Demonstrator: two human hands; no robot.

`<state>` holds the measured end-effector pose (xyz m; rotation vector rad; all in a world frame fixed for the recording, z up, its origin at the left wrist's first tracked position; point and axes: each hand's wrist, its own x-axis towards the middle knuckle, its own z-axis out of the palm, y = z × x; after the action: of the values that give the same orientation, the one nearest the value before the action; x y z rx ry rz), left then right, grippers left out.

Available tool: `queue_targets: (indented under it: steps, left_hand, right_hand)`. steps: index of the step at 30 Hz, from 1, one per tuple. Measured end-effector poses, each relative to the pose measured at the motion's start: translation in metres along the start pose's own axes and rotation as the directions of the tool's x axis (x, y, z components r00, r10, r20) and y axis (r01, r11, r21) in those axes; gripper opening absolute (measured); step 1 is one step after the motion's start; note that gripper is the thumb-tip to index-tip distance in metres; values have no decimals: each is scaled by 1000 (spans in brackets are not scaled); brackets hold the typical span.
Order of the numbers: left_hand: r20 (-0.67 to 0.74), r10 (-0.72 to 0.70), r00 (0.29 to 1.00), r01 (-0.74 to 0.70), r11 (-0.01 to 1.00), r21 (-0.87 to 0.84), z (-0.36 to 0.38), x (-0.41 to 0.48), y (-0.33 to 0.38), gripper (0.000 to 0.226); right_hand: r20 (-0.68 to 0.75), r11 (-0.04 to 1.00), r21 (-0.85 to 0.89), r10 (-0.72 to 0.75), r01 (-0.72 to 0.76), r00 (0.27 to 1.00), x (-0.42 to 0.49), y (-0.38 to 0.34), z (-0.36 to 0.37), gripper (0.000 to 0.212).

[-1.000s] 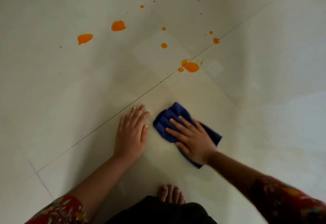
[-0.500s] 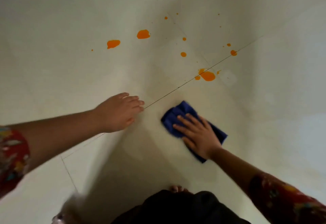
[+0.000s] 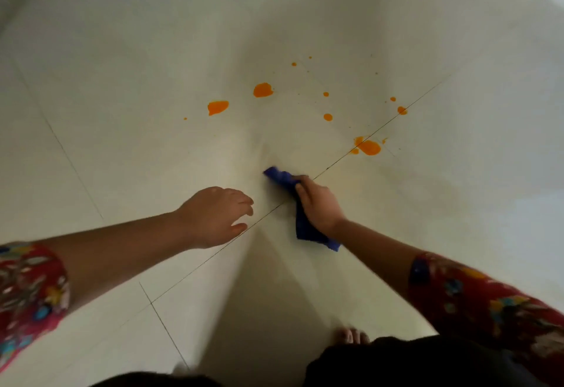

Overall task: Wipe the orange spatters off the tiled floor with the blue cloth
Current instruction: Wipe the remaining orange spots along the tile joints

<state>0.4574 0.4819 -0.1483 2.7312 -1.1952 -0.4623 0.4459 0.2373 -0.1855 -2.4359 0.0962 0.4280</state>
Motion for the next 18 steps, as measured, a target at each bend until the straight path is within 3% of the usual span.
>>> queue_targets:
  steps: [1, 3, 6, 9, 14, 18]
  left_hand:
    - [-7, -11, 1000, 11, 999, -31, 3, 1, -2, 40]
    - [-16, -33, 999, 32, 995, -92, 2, 2, -2, 39]
    - [-39, -80, 996, 71, 980, -188, -4, 3, -2, 39]
    - [-77, -127, 989, 101, 954, -282, -12, 9, -1, 36]
    - [-149, -195, 970, 128, 920, -371, -32, 30, 1, 30]
    - [-129, -235, 963, 172, 910, -377, -43, 56, 7, 29]
  right_hand:
    - [8, 971, 216, 108, -107, 994, -2, -12, -17, 29]
    - [62, 797, 546, 267, -257, 962, -13, -28, -49, 25]
    - [166, 532, 791, 292, -304, 942, -36, -36, -82, 31]
    - [191, 457, 838, 268, -299, 944, -39, -41, -100, 34]
    - [82, 430, 879, 284, -204, 955, -1, -39, -122, 44]
    - [17, 427, 883, 388, -196, 921, 31, -19, -124, 35]
